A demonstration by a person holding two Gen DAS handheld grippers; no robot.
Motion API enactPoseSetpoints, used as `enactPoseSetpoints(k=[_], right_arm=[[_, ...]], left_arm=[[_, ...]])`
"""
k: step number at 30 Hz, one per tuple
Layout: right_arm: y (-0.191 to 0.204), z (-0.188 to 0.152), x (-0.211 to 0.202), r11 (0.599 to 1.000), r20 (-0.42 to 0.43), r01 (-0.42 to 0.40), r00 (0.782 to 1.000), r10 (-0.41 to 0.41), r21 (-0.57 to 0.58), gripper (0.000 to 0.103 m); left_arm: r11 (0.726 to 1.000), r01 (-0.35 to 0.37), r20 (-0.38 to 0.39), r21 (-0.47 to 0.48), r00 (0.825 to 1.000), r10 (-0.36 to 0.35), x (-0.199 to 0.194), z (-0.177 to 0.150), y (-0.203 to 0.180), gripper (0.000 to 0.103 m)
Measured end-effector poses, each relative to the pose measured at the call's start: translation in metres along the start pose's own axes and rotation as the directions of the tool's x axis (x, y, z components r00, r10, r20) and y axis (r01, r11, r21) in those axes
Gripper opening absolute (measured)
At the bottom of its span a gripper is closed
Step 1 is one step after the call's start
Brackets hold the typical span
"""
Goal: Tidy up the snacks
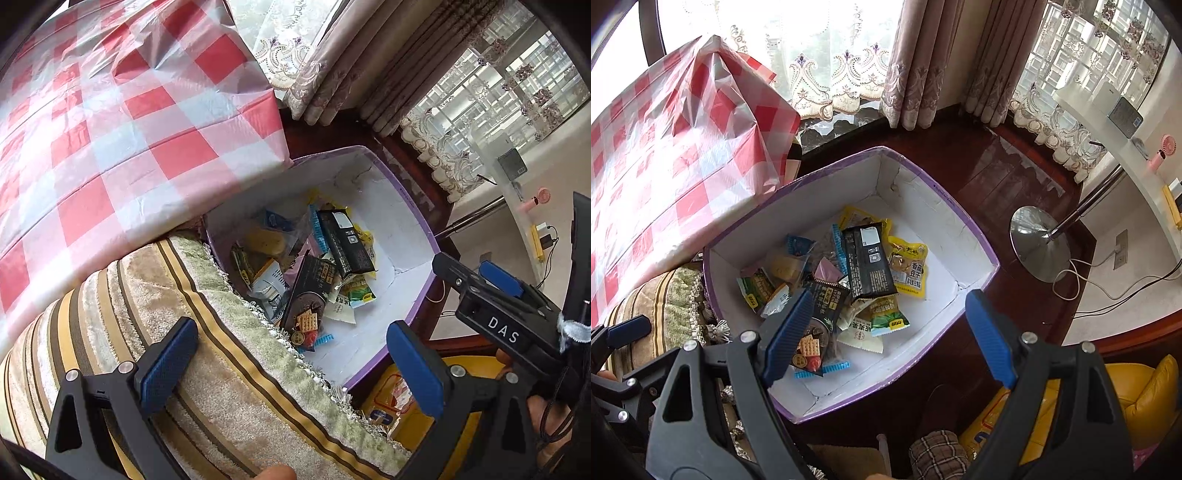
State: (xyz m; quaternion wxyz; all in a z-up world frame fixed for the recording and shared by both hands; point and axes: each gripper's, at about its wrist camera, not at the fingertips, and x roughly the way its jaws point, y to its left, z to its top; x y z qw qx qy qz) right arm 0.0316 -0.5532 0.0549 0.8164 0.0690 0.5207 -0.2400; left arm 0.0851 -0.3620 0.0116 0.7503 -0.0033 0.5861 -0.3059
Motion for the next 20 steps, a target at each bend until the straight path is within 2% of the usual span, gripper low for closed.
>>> enactPoseSetpoints(k=[20], right_arm=[[-0.0059,-0.0009,0.0033,1.000,-0.010,0.000,1.000,0.000,0.016,0.086]], left_arm=[[1.000,0.001,0.008,0.024,1.000,-0.001,0.0015,0.0001,-0.0038,0.103]])
